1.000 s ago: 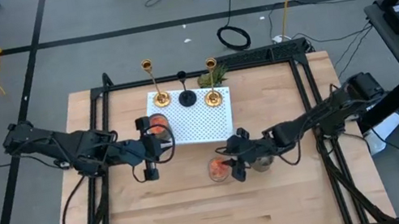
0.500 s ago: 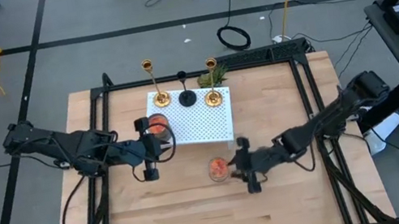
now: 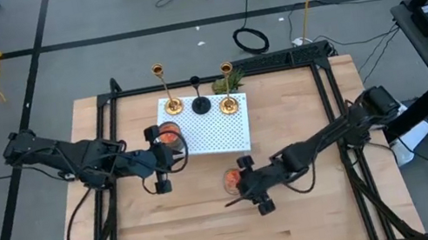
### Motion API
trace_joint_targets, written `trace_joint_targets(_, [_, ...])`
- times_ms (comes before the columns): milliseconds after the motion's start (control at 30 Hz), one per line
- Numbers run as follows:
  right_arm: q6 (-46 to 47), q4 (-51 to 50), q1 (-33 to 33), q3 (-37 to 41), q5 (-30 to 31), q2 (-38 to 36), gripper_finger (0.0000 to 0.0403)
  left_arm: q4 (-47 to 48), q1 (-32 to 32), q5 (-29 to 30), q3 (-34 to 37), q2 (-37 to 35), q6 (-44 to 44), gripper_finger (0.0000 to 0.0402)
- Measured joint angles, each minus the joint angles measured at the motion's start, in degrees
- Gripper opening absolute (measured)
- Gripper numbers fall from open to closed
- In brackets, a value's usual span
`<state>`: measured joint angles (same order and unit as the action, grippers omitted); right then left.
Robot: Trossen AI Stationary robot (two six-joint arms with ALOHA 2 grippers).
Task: Pick & Place candle stick holders
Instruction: Put the left orange scented candle on the shelf
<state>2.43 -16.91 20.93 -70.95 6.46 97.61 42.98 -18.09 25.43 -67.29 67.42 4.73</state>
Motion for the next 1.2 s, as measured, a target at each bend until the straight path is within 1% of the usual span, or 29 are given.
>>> trace_joint_targets(133, [0.0, -1.8, -0.7, -0.7, -2.0, 1.7, 0.0176, 0.0, 0.0, 0.0, 0.0, 0.0, -0.1, 0.0063])
trace_joint_targets(267, [-0.1, -1.5, -1.6, -0.7, -2.1, 2.8, 0.0171, 0.0, 0.0, 0.0, 0.0, 0.0, -0.1, 0.0063])
trace_joint_targets(433, [-0.3, -2.5, -3.0, -0.6, -2.1, 2.9, 0.0147, 0.1, 0.0, 0.0, 0.0, 0.0, -0.1, 0.0063])
trace_joint_targets(567, [-1.6, -1.0, -3.4, -0.6, -2.1, 2.9, 0.0132, 0.3, 0.0, 0.0, 0.0, 0.0, -0.1, 0.0063])
trace_joint_targets(733, [-6.7, 0.0, -2.6, -0.6, -1.8, 2.1, 0.0136, 0.5, 0.0, 0.0, 0.0, 0.0, -0.1, 0.0063])
trace_joint_targets(900, [-7.8, -0.4, -3.6, -0.6, 2.4, 2.2, 0.0149, 0.5, 0.0, 0.0, 0.0, 0.0, -0.2, 0.0063])
trace_joint_targets(1033, [-7.7, -2.0, -4.5, -0.6, 2.4, 2.2, 0.0152, 0.5, 0.0, 0.0, 0.0, 0.0, -0.2, 0.0063])
trace_joint_targets(1200, [-9.2, -2.2, -4.8, -0.6, 1.3, 2.2, 0.0139, 0.5, 0.0, 0.0, 0.0, 0.0, -0.2, 0.0063])
